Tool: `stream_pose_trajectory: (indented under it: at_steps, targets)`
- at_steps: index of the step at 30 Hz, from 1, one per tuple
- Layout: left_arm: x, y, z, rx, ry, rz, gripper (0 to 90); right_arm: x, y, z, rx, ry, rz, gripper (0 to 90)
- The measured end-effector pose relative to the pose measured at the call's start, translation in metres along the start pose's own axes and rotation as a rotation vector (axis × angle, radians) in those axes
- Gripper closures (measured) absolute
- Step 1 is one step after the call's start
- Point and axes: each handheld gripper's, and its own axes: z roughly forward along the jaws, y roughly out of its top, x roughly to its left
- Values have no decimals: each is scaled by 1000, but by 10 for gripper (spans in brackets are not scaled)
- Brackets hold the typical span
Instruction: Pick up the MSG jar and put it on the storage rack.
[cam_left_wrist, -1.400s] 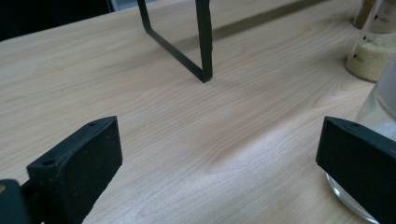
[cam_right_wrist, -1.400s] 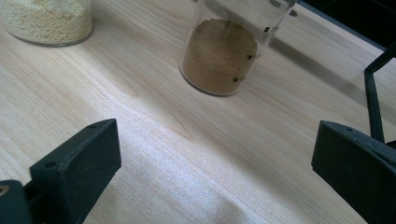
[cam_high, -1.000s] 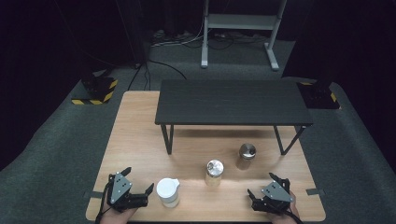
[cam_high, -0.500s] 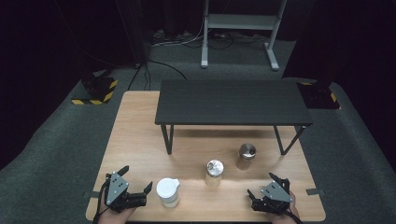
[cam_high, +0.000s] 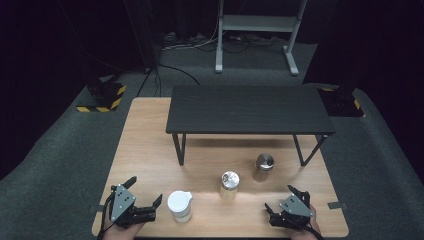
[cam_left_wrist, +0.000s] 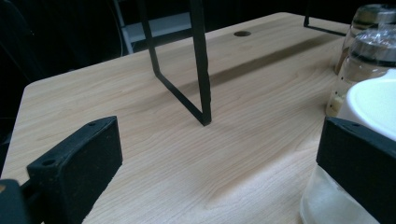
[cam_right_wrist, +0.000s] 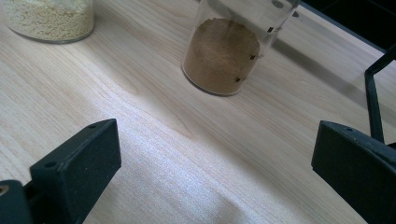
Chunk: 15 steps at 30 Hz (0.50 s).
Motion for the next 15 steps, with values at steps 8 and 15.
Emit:
stream_pose_trajectory:
  at_steps: [8,15]
  targets:
    - [1,4,-5,-36,-36,-43,3,0,0,0,1,1,-2,2]
    - [-4,10,-8,-55,-43,-25,3,0,0,0,0,1,-2,2]
